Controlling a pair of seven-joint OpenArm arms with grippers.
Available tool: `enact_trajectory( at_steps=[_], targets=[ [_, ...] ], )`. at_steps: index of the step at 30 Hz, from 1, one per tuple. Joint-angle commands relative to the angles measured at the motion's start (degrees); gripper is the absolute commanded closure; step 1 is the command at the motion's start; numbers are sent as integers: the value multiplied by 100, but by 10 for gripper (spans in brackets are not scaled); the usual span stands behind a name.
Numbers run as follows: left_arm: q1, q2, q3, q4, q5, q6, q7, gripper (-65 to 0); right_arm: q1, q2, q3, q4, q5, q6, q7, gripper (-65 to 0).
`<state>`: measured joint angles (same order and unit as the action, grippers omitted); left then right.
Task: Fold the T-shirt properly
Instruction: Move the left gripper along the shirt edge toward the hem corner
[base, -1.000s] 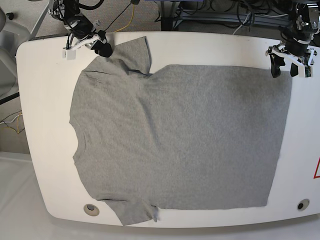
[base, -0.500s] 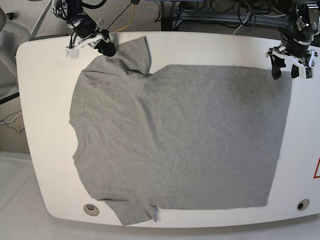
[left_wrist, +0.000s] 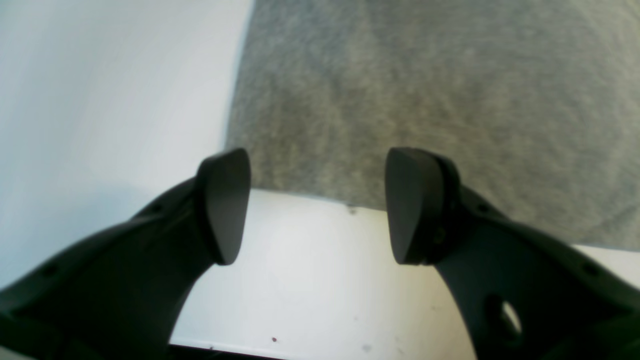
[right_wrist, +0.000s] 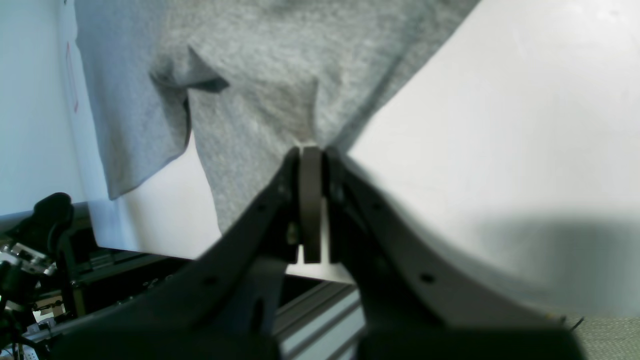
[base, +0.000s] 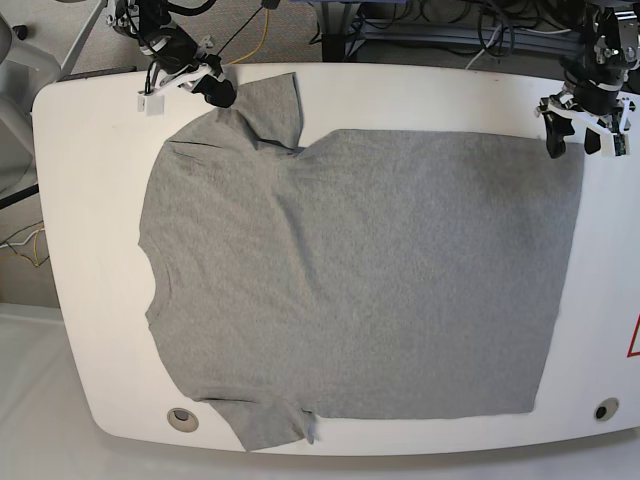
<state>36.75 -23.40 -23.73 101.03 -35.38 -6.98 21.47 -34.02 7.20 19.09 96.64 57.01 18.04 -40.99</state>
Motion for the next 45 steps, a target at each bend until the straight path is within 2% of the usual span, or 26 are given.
enact_trajectory(
  at_steps=[1,9,21,23,31,33,45],
  targets=[
    [-52,-99,-121,-89,-113,-63,-105,-406,-29,56,18,46,-38,-9,-19,0],
    [-297,-125,-632,-812,-583,-236,137,-402,19,78,113,-4,-5,3,-95,0],
    [-443,-133,-784,-1013,-481,-330,212,-410,35,57,31,-21,-23,6,-59,0],
    [-608,-117,-793,-1205,-614,-561,331,-417,27,48,35,9,-28,23,-110,0],
    [-789,-103,-850,-1411,-759,-976,657,-437,23,42,29,16,-43,15,-117,0],
    [-777,-91,-761,-1426,-695,-1180,672,-430,37,54,24,4,-28,20,-75,0],
    [-712,-13,-679,-1389,-784,-1168,564,-415,33,55,38,24,24,-2,-95,0]
  ],
)
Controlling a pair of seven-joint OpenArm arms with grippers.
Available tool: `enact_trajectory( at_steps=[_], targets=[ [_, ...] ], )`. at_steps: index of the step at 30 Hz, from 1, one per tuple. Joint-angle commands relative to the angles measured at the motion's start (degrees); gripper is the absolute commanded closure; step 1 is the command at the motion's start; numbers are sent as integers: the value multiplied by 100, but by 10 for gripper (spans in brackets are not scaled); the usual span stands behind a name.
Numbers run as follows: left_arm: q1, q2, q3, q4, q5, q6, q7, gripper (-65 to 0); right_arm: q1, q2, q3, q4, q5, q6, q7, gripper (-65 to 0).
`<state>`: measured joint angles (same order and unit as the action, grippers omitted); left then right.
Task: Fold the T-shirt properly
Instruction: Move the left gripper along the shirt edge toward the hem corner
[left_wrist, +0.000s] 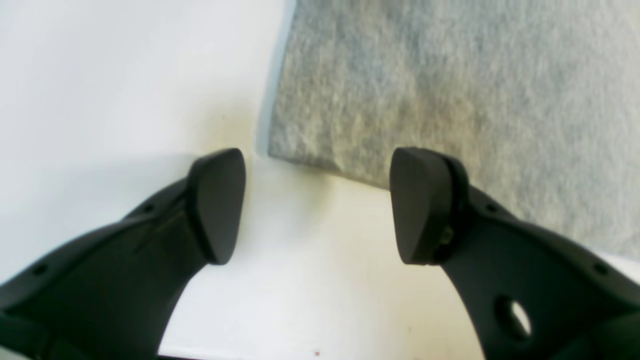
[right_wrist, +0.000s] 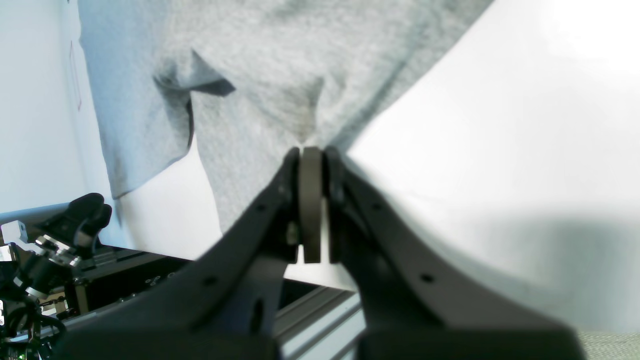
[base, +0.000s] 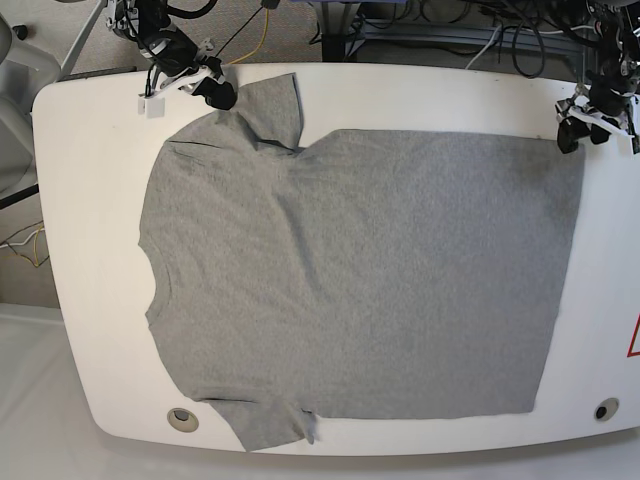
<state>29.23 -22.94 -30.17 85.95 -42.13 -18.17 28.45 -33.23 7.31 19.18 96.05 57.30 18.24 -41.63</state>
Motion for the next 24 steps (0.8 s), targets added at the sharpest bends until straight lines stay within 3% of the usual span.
enact_trajectory(
  at_steps=[1,14,20,24],
  targets=[
    [45,-47,-34,129,-124,-50,-140,-414,-46,45,29,82,-1,-21,-30,0],
    [-14,119,-6,15,-136,-356,39,-400,-34,35,12,50,21,-25,3,0],
    [-59,102,-51,-138,-305,-598,470,-91,-33,38,21,89,65,-12,-1,0],
    [-91,97,-45,-165,-327,-617,628,0,-30,33,29,96,77,-12,2,0]
  ],
)
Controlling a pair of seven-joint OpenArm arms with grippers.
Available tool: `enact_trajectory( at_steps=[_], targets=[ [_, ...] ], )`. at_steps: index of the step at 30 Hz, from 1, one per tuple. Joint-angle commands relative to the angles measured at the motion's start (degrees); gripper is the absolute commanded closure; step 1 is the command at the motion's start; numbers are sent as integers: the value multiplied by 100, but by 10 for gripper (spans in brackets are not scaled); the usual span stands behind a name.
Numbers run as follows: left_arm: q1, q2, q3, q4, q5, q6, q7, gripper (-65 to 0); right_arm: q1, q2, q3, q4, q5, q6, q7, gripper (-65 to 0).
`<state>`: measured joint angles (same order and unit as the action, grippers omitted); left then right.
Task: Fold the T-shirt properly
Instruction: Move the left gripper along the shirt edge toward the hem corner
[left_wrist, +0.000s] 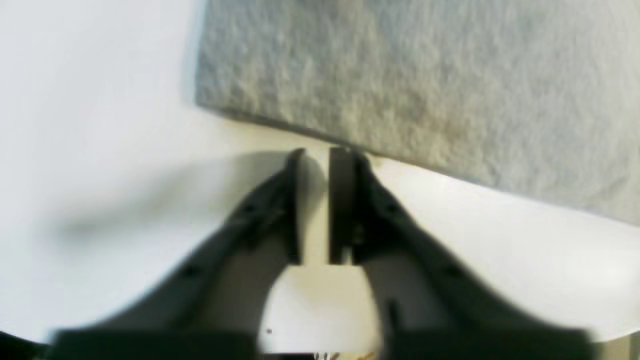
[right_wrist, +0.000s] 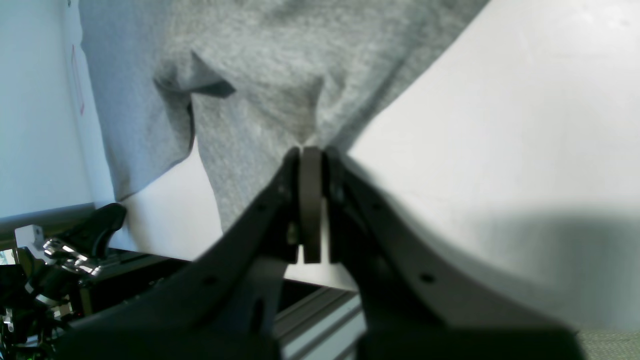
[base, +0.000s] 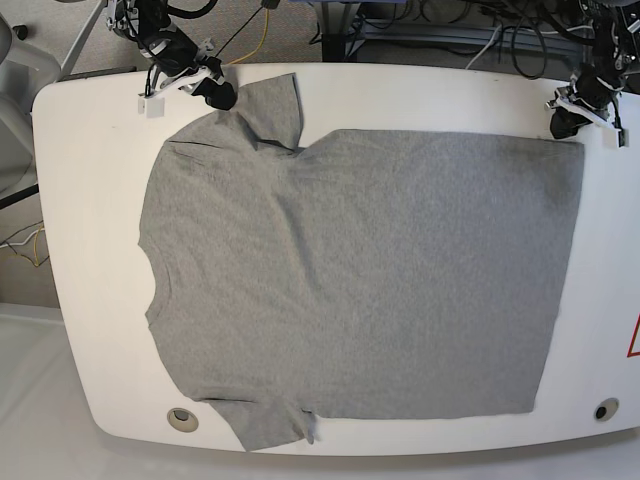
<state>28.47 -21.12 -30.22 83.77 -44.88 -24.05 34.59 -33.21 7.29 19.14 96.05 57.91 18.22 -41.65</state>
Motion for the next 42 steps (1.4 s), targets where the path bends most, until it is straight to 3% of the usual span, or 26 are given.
enact_trajectory(
  at_steps=[1,14,24,30,32,37,42],
  targets=[
    [-8,-85,-22,54,-34,14,26,0,-36,28,37,98,6,-7,-1,0],
    [43,-109,-38,56,-67,83,7,0,-60,24,65,120,52,15,18,0],
    [193,-62,-86,432,-77,-156,-15,0,-66,21,49,142,68,9,15,0],
    [288,-33,-155,705,-48,-185,-112,-87,-70,22,52,133,34,6,25,0],
    [381,-77,-122,880,25,-70,-145,-84,-78,24,39,107,19,-8,19,0],
    [453,-96,-107,991,75,-3,-90,0,-74,30,42,122,51,3,28,0],
    [332,-83,-131,819,-7,-165,-1,-20,-63,20,47,157,50,18,45,0]
  ],
)
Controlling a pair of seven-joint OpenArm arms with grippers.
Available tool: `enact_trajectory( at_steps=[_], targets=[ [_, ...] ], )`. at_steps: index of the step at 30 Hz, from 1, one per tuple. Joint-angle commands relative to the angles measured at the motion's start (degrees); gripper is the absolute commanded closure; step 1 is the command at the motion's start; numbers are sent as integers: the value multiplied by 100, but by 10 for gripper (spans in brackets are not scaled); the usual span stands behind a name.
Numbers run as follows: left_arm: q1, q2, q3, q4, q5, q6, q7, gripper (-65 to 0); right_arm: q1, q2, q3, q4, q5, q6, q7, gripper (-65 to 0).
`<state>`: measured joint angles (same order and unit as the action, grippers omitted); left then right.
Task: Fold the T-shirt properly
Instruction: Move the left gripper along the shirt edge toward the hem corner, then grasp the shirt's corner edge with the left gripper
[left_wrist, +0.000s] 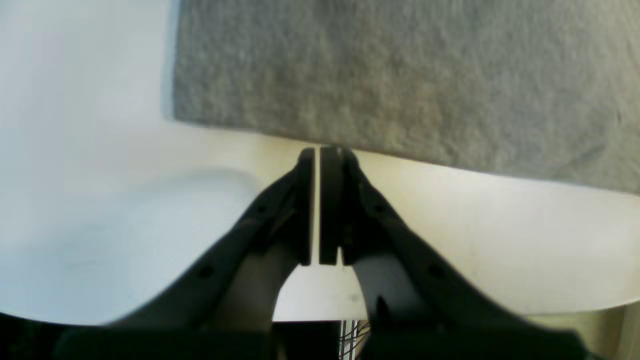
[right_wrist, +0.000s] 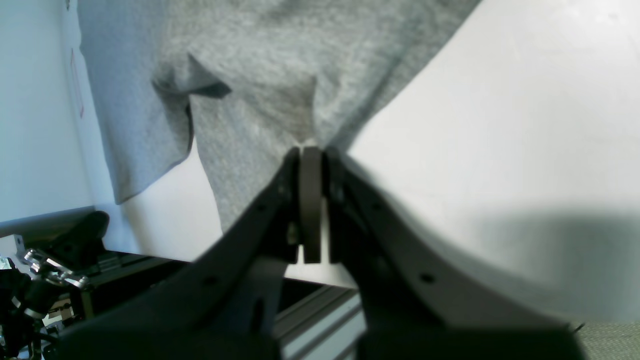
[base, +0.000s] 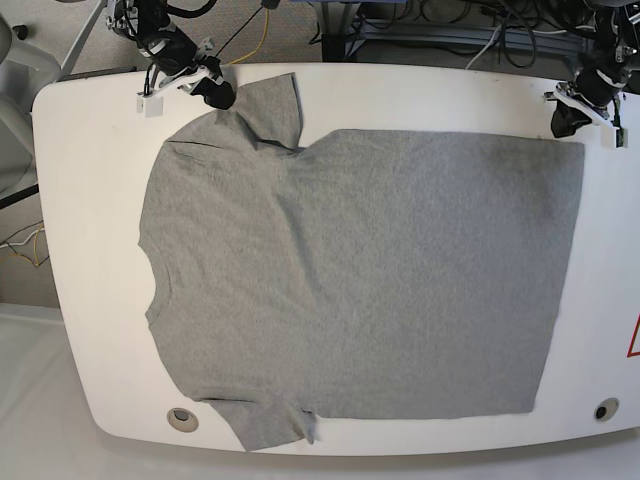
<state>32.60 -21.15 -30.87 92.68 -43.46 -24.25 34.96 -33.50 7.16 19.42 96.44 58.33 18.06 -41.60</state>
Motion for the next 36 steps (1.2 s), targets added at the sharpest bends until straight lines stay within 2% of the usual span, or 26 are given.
enact_trajectory(
  at_steps=[1,6,10,28,36],
  targets=[
    [-97,-83,-63,-112,-156,-181,45,-61,-33,34,19,111,0,28,38,0],
    [-173,-94,-71,-302,-202,-402,494,-251,-28,31,18,95,-5,22,20,0],
    [-231,-86,-92,-293,-236,-629,711,-363,-29,33,2,77,-10,34,27,0],
    [-582,-29,-235,-427,-333,-760,862,-323,-11,41,6,61,-92,68,18,0],
    [-806,-90,-701,-458,-347,-1040,1109,-285,-13,47,-4,49,-26,50,39,0]
  ],
)
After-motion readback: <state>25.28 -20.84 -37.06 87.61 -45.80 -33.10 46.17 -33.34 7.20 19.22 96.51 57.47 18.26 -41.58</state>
